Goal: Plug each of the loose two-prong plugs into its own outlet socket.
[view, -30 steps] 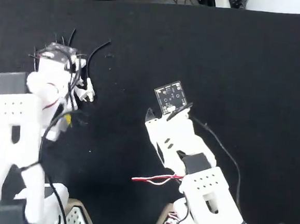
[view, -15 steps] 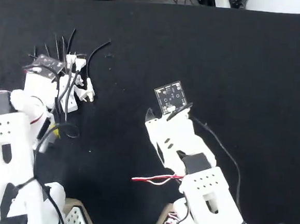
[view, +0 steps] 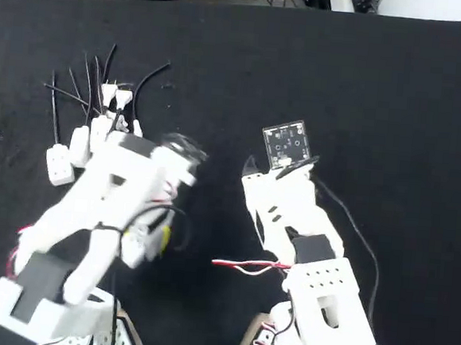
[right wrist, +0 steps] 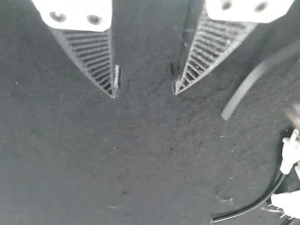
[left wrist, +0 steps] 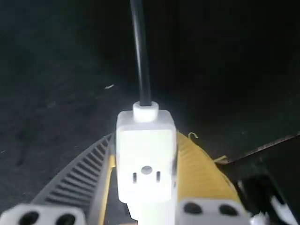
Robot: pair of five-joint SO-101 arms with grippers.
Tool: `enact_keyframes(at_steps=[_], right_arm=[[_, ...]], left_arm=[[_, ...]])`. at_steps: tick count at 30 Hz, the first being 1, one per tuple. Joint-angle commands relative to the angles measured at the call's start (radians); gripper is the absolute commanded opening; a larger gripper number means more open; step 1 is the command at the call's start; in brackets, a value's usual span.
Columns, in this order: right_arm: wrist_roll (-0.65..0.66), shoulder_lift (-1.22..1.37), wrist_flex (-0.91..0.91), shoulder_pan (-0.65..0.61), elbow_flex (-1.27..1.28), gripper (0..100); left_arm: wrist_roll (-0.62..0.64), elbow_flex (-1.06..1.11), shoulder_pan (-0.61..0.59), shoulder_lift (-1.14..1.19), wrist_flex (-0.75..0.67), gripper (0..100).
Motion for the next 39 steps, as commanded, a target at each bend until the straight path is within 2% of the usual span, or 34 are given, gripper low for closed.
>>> enact_keyframes(at_steps=[1,5,8,11,13,15,19,22,26,28,33,36,39], right_arm=[[-0.009,0.012,-0.029,0.018,-0.004,17.0],[-0.008,0.012,-0.028,0.018,-0.004,17.0],[-0.008,0.012,-0.028,0.018,-0.004,17.0],[-0.008,0.012,-0.028,0.018,-0.004,17.0],[-0.008,0.012,-0.029,0.017,-0.004,17.0],[-0.008,0.012,-0.031,0.017,-0.004,17.0],[-0.011,0.012,-0.031,0.017,-0.004,17.0],[-0.011,0.012,-0.031,0.017,-0.004,17.0],[-0.008,0.012,-0.031,0.017,-0.004,17.0],[-0.006,0.012,-0.031,0.017,-0.004,17.0],[-0.006,0.012,-0.029,0.017,-0.004,17.0],[-0.006,0.012,-0.028,0.017,-0.004,17.0],[-0.006,0.012,-0.028,0.017,-0.004,17.0]], left_arm=[[0.009,-0.107,0.076,0.112,-0.006,22],[-0.006,-0.26,0.038,0.133,0.095,17],[-0.107,-0.363,-0.05,0.124,0.224,16],[-0.235,-0.361,-0.188,0.115,0.252,17],[-0.313,-0.329,-0.266,0.123,0.227,16],[-0.354,-0.286,-0.335,0.12,0.146,16],[-0.33,-0.239,-0.423,0.115,-0.078,16],[-0.226,-0.217,-0.403,0.115,-0.176,16],[-0.092,-0.225,-0.288,0.114,-0.138,19],[-0.077,-0.225,-0.219,0.115,-0.094,24],[-0.02,-0.237,-0.12,0.123,-0.097,21],[-0.021,-0.245,-0.108,0.123,-0.104,21],[-0.025,-0.252,-0.147,0.114,-0.098,22]])
